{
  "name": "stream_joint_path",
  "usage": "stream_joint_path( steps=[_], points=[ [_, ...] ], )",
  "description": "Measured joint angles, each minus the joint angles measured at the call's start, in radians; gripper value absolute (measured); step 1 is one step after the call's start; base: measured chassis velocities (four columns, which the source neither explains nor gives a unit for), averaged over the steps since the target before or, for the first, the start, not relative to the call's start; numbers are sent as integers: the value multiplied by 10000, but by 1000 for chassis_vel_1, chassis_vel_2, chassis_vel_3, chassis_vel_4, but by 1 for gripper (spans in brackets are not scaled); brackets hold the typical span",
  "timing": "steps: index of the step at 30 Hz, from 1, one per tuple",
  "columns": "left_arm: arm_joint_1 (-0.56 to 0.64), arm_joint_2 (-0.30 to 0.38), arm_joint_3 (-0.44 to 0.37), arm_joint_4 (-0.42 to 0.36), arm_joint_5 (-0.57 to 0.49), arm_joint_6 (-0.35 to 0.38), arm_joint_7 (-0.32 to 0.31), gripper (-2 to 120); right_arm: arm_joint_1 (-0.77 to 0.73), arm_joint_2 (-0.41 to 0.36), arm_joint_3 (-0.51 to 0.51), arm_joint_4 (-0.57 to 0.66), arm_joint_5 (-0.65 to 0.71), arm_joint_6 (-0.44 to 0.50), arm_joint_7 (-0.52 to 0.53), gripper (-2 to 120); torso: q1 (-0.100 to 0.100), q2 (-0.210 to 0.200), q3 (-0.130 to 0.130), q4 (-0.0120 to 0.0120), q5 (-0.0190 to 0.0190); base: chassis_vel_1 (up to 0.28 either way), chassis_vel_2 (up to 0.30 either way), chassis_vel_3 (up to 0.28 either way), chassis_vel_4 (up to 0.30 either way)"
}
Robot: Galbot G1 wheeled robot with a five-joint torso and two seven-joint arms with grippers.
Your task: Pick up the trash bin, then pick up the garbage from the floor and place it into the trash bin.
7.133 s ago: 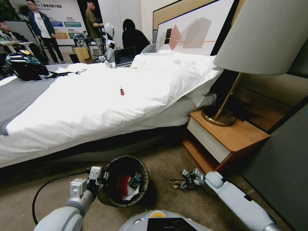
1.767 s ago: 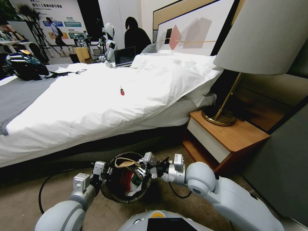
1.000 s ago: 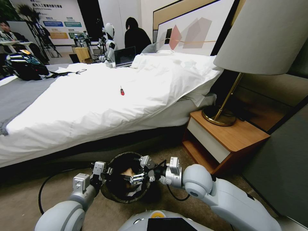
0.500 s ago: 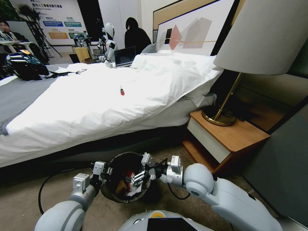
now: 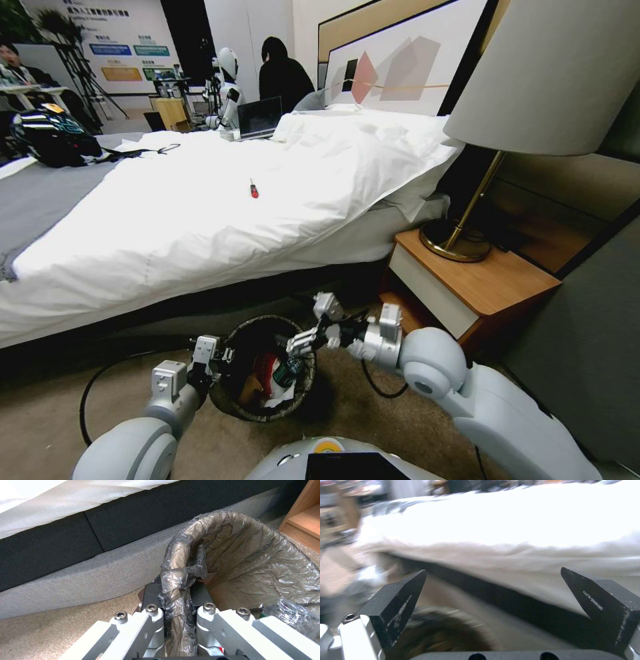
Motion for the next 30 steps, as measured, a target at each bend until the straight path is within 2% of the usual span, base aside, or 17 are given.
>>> stream_joint_path(
  steps=[2,5,6,8,11,14,15,16,18,19,22,23,25,30],
  points=[
    [3,-4,-11,0,0,0,5,6,-120,20,116,-33,-85,196,206,100,0,0,0,2,0,0,0,0,0],
    [38,-76,-74,0,1,-6,12,6,-816,425,1061,-275,-684,994,692,100,0,0,0,-2,-1,0,0,0,0],
    [38,-76,-74,0,1,-6,12,6,-816,425,1061,-275,-684,994,692,100,0,0,0,-2,-1,0,0,0,0],
    [94,-187,-105,0,6,-8,7,6,-1440,747,1796,-542,-1344,1549,695,100,0,0,0,4,1,0,0,0,0],
    [103,-209,-134,0,13,-8,-1,6,-2020,964,2326,-742,-1835,2094,650,100,0,0,0,0,0,0,0,0,0],
    [138,-248,-160,0,43,-9,-20,6,-3181,1558,3148,-895,-2609,3144,523,100,0,0,0,-3,1,0,0,0,0],
    [138,-248,-160,0,43,-9,-20,6,-3181,1558,3148,-895,-2609,3144,523,100,0,0,0,-3,1,0,0,0,0],
    [146,-256,-159,0,45,-9,-20,6,-3499,1774,3316,-896,-2853,3438,518,100,1,1,-1,3,-2,0,0,0,0],
    [152,-283,-158,0,61,-13,-21,6,-4150,2396,3511,-911,-3611,4043,554,100,0,0,0,1,-1,0,0,0,0],
    [152,-283,-158,0,61,-13,-21,6,-4150,2396,3511,-911,-3611,4043,554,100,0,0,0,1,-1,0,0,0,0],
    [151,-348,-147,0,116,-47,-24,6,-4940,3366,3723,-1060,-4869,4753,772,100,0,0,-2,-2,-1,0,0,0,0],
    [151,-348,-147,0,116,-47,-24,6,-4940,3366,3723,-1060,-4869,4753,772,100,0,0,-2,-2,-1,0,0,0,0],
    [159,-368,-138,0,161,-90,-26,6,-5486,3986,3872,-1242,-5437,5226,985,100,0,0,-1,-2,-2,0,0,0,0],
    [191,-422,-137,0,188,-110,-30,6,-6080,4421,3963,-1475,-5953,5621,1482,100,0,0,-1,0,-2,0,0,0,0]
  ],
)
